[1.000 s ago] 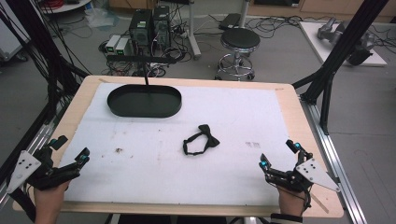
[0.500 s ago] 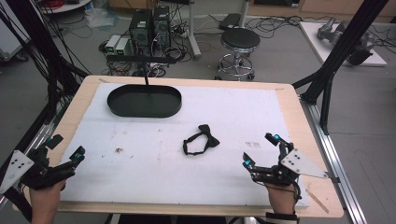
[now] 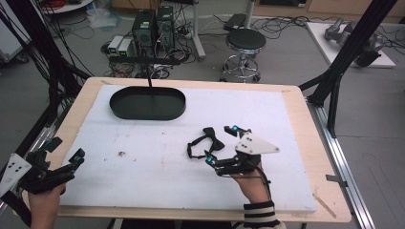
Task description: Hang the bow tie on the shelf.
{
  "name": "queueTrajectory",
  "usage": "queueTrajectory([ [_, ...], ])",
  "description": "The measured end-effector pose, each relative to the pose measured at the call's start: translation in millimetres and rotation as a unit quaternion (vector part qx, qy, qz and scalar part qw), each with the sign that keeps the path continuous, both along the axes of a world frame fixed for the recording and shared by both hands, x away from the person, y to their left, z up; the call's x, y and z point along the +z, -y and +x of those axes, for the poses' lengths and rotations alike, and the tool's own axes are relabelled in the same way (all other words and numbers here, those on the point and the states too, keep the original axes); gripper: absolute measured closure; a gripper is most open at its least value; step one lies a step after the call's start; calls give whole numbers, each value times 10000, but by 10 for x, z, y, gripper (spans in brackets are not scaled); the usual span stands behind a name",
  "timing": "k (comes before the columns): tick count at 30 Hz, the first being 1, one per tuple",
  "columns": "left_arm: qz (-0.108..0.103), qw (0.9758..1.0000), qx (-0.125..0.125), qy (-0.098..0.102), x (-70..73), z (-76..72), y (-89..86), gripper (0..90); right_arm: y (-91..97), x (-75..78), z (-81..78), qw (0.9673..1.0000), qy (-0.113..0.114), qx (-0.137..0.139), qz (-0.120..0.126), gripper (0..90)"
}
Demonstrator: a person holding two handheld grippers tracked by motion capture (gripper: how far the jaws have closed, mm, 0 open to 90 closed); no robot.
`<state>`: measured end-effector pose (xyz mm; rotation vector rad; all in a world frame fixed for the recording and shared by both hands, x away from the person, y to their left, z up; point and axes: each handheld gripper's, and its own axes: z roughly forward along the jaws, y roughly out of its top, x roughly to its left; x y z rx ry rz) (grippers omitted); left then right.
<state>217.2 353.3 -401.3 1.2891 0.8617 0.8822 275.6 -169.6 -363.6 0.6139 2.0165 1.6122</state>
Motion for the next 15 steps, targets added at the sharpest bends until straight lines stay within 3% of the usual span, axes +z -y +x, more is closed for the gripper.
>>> queueTrajectory([
  [1,-16,10000,0,-7,-1,1,-1,125,-124,-63,77,9997,-241,-25,-90,42],
  [2,-19,10000,-1,-1,-3,2,-6,125,-124,-63,77,9997,-241,-25,-90,42],
  [4,-50,10000,13,6,-3,2,-12,125,-258,-172,155,9985,-538,28,-133,44],
  [10,-139,9999,-18,-25,-2,0,-18,125,-433,-349,239,9947,-842,184,-564,70],
  [12,-127,9999,-48,-23,2,1,2,125,-479,-443,289,9926,-938,214,-745,179],
  [14,-108,9999,-82,-27,4,3,20,125,-485,-466,307,9922,-976,201,-753,179],
  [15,-91,9999,-91,-25,4,5,23,125,-494,-502,335,9907,-1098,223,-773,179],
])
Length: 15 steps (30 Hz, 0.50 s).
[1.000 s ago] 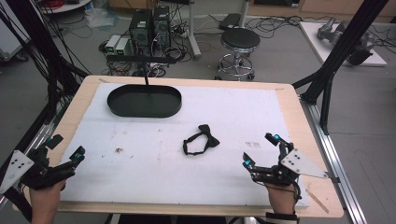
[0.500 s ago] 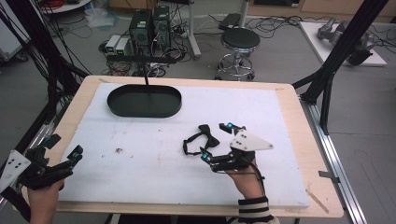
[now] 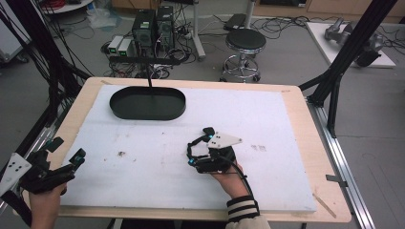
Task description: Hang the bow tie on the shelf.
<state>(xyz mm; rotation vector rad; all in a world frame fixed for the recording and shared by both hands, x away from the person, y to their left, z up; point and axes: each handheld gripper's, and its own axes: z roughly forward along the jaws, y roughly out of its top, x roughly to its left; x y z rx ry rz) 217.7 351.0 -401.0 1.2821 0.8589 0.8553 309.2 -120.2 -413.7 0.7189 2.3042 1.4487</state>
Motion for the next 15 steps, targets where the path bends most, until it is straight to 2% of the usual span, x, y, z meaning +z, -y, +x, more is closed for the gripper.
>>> queueTrajectory([
  [1,13,10000,-13,-9,-2,3,5,125,-24,-52,37,9998,-160,65,-142,181],
  [2,18,10000,-20,-22,-5,4,6,125,-24,-52,37,9998,-160,65,-142,181],
  [4,-1,10000,-15,-44,-15,11,4,125,-65,-106,63,9989,-268,204,-320,219],
  [5,-4,10000,-15,-61,-20,13,1,125,-65,-106,63,9989,-268,204,-320,219],
  [6,-10,10000,-10,-74,-25,14,-1,125,-86,-139,86,9981,-307,335,-419,255],
  [9,-13,10000,-8,-88,-30,17,-9,125,-105,-170,104,9974,-338,346,-532,261],
  [15,-21,9999,-11,-104,-34,18,-10,125,-157,-253,135,9938,-373,493,-919,386],
])
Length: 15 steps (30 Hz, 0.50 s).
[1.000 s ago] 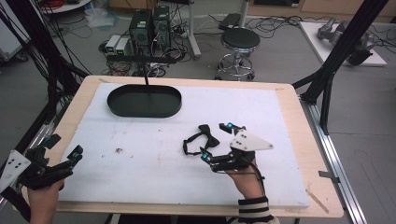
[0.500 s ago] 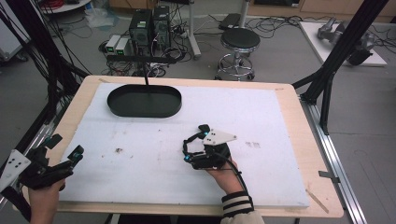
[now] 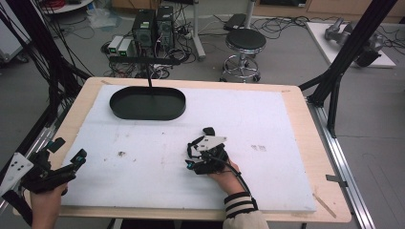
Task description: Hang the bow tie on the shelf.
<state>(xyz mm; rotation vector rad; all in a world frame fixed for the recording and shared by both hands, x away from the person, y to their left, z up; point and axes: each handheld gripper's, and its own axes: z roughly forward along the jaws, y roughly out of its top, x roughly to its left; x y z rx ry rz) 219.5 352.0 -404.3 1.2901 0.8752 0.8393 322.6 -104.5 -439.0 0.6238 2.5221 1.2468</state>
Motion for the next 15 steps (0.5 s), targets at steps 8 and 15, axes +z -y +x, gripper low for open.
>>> queueTrajectory([
  [8,-97,9998,-159,72,17,-8,27,125,17,-57,27,9999,-2,-100,-97,568],
  [15,-107,9999,-126,18,-2,2,14,125,-8,-100,25,9995,22,-8,-328,666],
])
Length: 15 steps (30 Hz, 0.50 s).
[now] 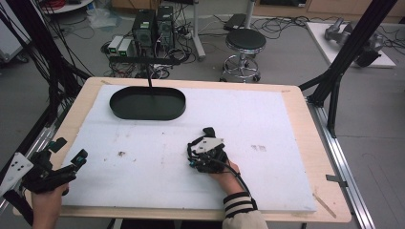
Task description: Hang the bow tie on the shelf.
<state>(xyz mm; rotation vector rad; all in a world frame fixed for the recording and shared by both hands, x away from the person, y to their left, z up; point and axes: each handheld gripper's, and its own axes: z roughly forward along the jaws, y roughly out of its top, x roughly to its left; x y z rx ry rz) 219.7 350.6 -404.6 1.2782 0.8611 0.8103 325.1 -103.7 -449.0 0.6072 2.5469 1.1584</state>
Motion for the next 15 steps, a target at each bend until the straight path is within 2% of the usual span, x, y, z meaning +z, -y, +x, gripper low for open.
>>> queueTrajectory([
  [2,0,10000,0,0,1,-1,1,125,-3,-6,3,10000,27,-36,-6,700],
  [5,9,10000,-4,1,1,-1,5,126,-6,-12,1,10000,42,-69,-15,813],
  [6,9,10000,-6,-4,0,0,6,126,-6,-12,1,10000,42,-69,-15,813],
  [8,28,10000,-7,-13,-3,0,6,126,-15,-13,-14,9998,160,-50,-92,863],
  [12,8,10000,2,-7,-2,-2,3,126,-14,-6,-27,9996,229,-72,-128,866],
  [14,13,10000,8,1,-1,-4,-2,126,15,47,-46,9994,300,-180,59,866],
  [15,10,10000,14,3,-1,-4,-4,126,15,47,-46,9994,300,-180,59,866],
])
